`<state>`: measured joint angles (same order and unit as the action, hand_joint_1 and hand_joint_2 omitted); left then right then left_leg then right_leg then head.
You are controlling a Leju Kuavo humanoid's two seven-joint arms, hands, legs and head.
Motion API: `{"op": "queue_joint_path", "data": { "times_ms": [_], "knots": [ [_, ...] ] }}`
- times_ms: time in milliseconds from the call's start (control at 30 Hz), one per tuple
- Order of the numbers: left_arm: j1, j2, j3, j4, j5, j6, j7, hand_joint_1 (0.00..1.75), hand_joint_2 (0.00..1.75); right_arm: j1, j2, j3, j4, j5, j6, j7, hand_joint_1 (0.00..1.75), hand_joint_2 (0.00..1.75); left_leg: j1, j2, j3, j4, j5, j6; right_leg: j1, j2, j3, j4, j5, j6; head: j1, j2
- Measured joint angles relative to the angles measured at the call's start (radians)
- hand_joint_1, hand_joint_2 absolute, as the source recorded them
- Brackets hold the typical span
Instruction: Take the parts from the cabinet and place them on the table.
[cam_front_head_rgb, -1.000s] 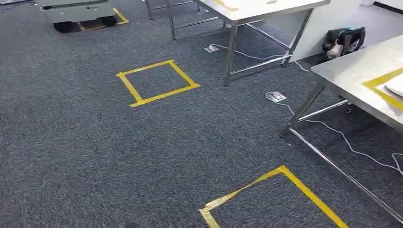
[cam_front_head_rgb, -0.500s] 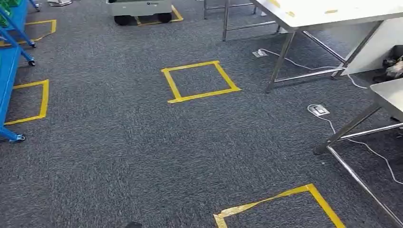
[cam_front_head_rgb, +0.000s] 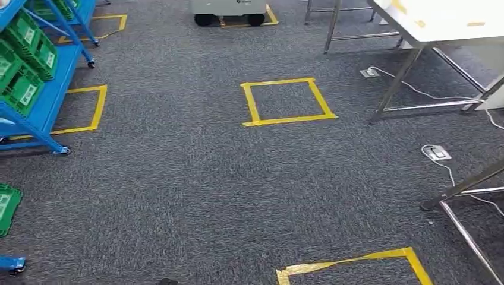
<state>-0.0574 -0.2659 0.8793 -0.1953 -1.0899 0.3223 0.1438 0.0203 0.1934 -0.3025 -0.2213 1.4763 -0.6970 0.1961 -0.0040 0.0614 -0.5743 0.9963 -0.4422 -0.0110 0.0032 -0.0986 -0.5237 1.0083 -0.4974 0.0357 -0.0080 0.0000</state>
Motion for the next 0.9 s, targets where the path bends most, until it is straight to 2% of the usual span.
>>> {"op": "queue_joint_path", "data": {
  "times_ms": [67,100,133,167,200,233,267,300,333,367,400,433,467,567,600,633,667,700,733,767,800,833,867,900],
  "knots": [
    [0.005,0.001,0.000,0.000,0.000,-0.001,0.000,0.00,0.00,-0.004,0.001,0.001,0.000,0.003,0.000,0.000,0.00,0.00,-0.004,-0.022,-0.003,-0.002,0.001,0.011,-0.003,-0.022,0.009,-0.005,-0.001,0.008,-0.001,0.000],
    [0.006,0.000,0.000,0.000,0.000,-0.003,0.000,0.00,0.00,-0.005,0.002,0.002,0.000,0.004,0.000,0.000,0.00,0.00,0.004,-0.034,0.002,-0.009,0.006,0.020,-0.007,-0.014,0.000,-0.001,-0.011,0.015,-0.003,0.000],
    [0.007,0.000,0.001,0.000,-0.001,-0.003,0.000,0.00,0.00,-0.004,0.002,0.002,0.000,0.005,0.000,0.000,0.00,0.00,0.005,-0.042,0.003,-0.009,0.005,0.024,-0.008,0.036,-0.006,0.027,-0.032,0.019,0.006,0.000],
    [0.004,0.000,0.001,0.000,-0.001,-0.004,0.000,0.00,0.00,-0.003,0.003,0.002,0.000,0.005,0.000,0.000,0.00,0.00,0.005,-0.052,0.002,-0.009,0.006,0.031,-0.010,0.068,-0.035,0.095,-0.071,0.019,0.009,0.000],
    [0.002,-0.001,0.001,0.000,-0.002,-0.004,0.000,0.00,0.00,0.000,0.003,0.002,0.000,0.005,0.000,0.000,0.00,0.00,0.005,-0.066,0.002,-0.009,0.006,0.033,-0.010,0.085,-0.077,0.185,-0.111,0.021,0.013,0.000],
    [0.001,-0.002,0.001,0.000,-0.002,-0.005,0.000,0.00,0.00,0.002,0.003,0.002,0.000,0.005,0.000,0.000,0.00,0.00,0.004,-0.079,0.002,-0.008,0.006,0.034,-0.010,0.093,-0.119,0.268,-0.141,0.021,0.013,0.000],
    [0.002,-0.001,0.001,0.000,-0.002,-0.005,0.000,0.00,0.00,0.004,0.003,0.002,0.000,0.005,0.000,0.000,0.00,0.00,0.004,-0.092,0.002,-0.008,0.006,0.034,-0.009,0.095,-0.148,0.316,-0.149,0.021,0.013,0.000],
    [0.003,-0.001,0.001,0.000,-0.002,-0.004,0.000,0.00,0.00,0.004,0.003,0.002,0.000,0.005,0.000,0.000,0.00,0.00,0.004,-0.104,0.003,-0.008,0.006,0.034,-0.009,0.095,-0.152,0.312,-0.132,0.020,0.013,0.000],
    [0.003,-0.001,0.001,0.000,-0.002,-0.005,0.000,0.00,0.00,0.004,0.003,0.002,0.000,0.005,0.000,0.002,0.00,0.00,0.004,-0.118,0.004,-0.008,0.006,0.033,-0.010,0.096,-0.136,0.267,-0.096,0.019,0.014,0.000],
    [0.003,-0.001,0.001,0.000,-0.002,-0.005,0.000,0.00,0.00,0.004,0.003,0.002,0.000,0.005,0.000,0.002,0.00,0.00,0.004,-0.132,0.006,-0.008,0.007,0.032,-0.012,0.101,-0.101,0.190,-0.049,0.018,0.013,0.000],
    [0.003,-0.002,0.001,0.000,-0.002,-0.005,0.000,0.00,0.00,0.003,0.003,0.002,0.000,0.005,0.000,0.002,0.00,0.00,0.006,-0.148,0.008,-0.007,0.007,0.029,-0.016,0.120,-0.054,0.089,0.001,0.017,0.014,0.000],
    [0.003,-0.002,0.001,0.000,-0.002,-0.005,0.000,0.00,0.00,0.002,0.003,0.002,0.000,0.005,0.000,0.002,0.00,0.00,0.006,-0.156,0.007,-0.006,0.007,0.023,-0.023,0.173,-0.026,0.026,0.008,0.019,0.014,0.000],
    [0.000,-0.001,0.001,0.000,-0.002,-0.005,0.000,0.00,0.00,0.003,0.003,0.002,0.000,0.005,0.000,0.002,0.00,0.00,0.002,-0.169,0.001,0.001,0.005,0.016,-0.025,0.185,-0.018,0.005,0.000,0.017,0.013,0.000],
    [0.006,-0.001,0.001,0.000,-0.005,-0.006,0.000,0.00,0.00,-0.002,0.003,0.002,0.000,0.004,0.000,-0.001,0.00,0.00,0.012,-0.194,-0.007,-0.011,0.020,-0.007,-0.014,0.159,-0.015,0.012,0.008,-0.002,0.013,0.000],
    [0.007,-0.001,0.001,0.000,-0.007,-0.007,0.001,0.00,0.00,-0.002,0.005,0.002,0.000,0.005,-0.001,-0.003,0.00,0.00,0.014,-0.203,-0.010,-0.008,0.018,-0.011,-0.021,0.145,-0.014,0.003,0.013,-0.011,0.013,0.000],
    [0.008,-0.002,0.001,0.000,-0.008,-0.007,0.002,0.00,0.00,-0.003,0.005,0.002,0.000,0.005,-0.001,-0.003,0.00,0.00,0.008,-0.153,-0.018,0.008,0.002,-0.013,-0.018,0.135,-0.011,0.000,0.015,-0.015,0.011,0.000],
    [0.006,-0.001,0.001,0.000,-0.009,-0.009,0.004,0.00,0.00,-0.002,0.005,0.002,0.000,0.006,-0.001,-0.005,0.00,0.00,0.006,-0.111,-0.043,0.061,-0.036,-0.016,-0.016,0.123,-0.010,-0.002,0.016,-0.022,0.000,0.000],
    [0.003,-0.001,0.001,0.000,-0.010,-0.010,0.004,0.00,0.00,-0.001,0.005,0.002,0.000,0.007,-0.001,-0.006,0.00,0.00,0.006,-0.089,-0.084,0.146,-0.080,-0.019,-0.013,0.106,-0.011,-0.002,0.015,-0.024,0.001,0.000],
    [0.002,-0.001,0.001,0.000,-0.011,-0.010,0.004,0.00,0.00,0.001,0.005,0.002,0.000,0.007,-0.001,-0.006,0.00,0.00,0.006,-0.080,-0.120,0.223,-0.112,-0.021,-0.011,0.091,-0.011,-0.002,0.014,-0.026,0.000,0.000],
    [0.003,-0.001,0.001,0.000,-0.013,-0.011,0.005,0.00,0.00,0.002,0.005,0.002,0.000,0.009,-0.001,-0.006,0.00,0.00,0.006,-0.076,-0.149,0.284,-0.131,-0.021,-0.009,0.075,-0.011,-0.002,0.013,-0.028,0.001,0.000],
    [0.005,-0.001,0.001,0.000,-0.013,-0.013,0.005,0.00,0.00,0.002,0.005,0.002,0.000,0.010,-0.001,-0.006,0.00,0.00,0.006,-0.075,-0.155,0.297,-0.124,-0.021,-0.008,0.063,-0.011,-0.002,0.012,-0.029,0.001,0.000],
    [0.006,-0.001,0.001,0.000,-0.014,-0.013,0.005,0.00,0.00,0.000,0.005,0.002,0.000,0.010,-0.001,-0.006,0.00,0.00,0.006,-0.074,-0.139,0.269,-0.096,-0.019,-0.007,0.050,-0.010,-0.002,0.011,-0.030,0.000,0.000],
    [0.007,0.000,0.001,0.000,-0.014,-0.013,0.005,0.00,0.00,-0.001,0.005,0.002,0.000,0.011,-0.001,-0.006,0.00,0.00,0.005,-0.071,-0.107,0.207,-0.057,-0.016,-0.007,0.039,-0.008,-0.002,0.010,-0.030,0.000,0.000],
    [0.006,0.000,0.001,0.000,-0.015,-0.013,0.005,0.00,0.00,-0.002,0.005,0.002,0.000,0.011,-0.001,-0.006,0.00,0.00,0.004,-0.057,-0.058,0.118,-0.014,-0.012,-0.007,0.029,-0.005,-0.002,0.008,-0.027,0.001,0.000]
  ]
}}
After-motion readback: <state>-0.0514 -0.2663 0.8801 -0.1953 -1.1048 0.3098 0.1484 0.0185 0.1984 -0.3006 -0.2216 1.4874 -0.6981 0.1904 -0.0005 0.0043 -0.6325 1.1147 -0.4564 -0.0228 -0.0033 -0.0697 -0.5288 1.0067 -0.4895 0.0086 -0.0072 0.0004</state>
